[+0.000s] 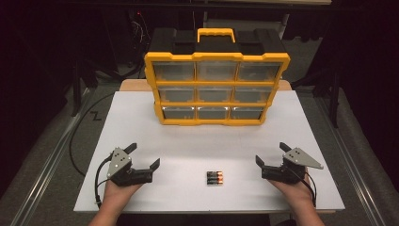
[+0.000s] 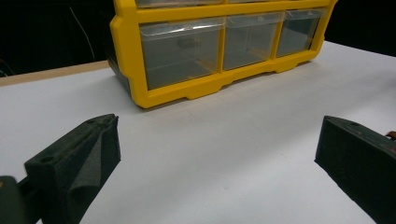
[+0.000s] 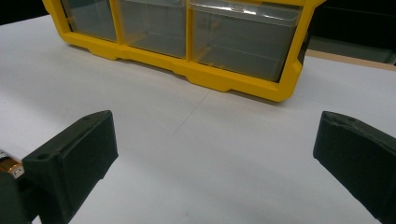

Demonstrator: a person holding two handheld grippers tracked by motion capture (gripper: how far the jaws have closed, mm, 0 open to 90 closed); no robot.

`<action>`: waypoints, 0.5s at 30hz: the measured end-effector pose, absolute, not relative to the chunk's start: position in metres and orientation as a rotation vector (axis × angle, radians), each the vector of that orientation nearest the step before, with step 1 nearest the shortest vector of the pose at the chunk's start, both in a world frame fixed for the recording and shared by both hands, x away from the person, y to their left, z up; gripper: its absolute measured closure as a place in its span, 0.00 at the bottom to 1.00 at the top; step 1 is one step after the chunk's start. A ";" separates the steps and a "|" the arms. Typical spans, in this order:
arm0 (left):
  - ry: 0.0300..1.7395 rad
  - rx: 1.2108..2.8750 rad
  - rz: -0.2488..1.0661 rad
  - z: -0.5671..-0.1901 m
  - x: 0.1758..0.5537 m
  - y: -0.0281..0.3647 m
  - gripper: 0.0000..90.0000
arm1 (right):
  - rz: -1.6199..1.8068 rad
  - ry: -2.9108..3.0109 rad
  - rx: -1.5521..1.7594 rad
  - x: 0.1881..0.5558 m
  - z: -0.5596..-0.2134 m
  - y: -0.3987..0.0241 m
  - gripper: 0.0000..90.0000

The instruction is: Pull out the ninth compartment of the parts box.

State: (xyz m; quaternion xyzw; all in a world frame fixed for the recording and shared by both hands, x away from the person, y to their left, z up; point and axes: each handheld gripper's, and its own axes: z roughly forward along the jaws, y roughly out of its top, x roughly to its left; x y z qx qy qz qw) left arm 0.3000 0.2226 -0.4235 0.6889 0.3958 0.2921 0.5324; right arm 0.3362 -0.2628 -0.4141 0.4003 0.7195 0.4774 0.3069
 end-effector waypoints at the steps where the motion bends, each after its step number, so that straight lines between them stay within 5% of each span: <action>1: 0.940 1.647 0.700 -0.424 0.300 0.222 0.01 | 1.261 1.903 1.062 0.337 -0.414 -0.263 0.01; 15: 0.924 1.645 0.699 -0.423 0.301 0.222 0.01 | 1.226 1.914 1.059 0.338 -0.419 -0.261 0.01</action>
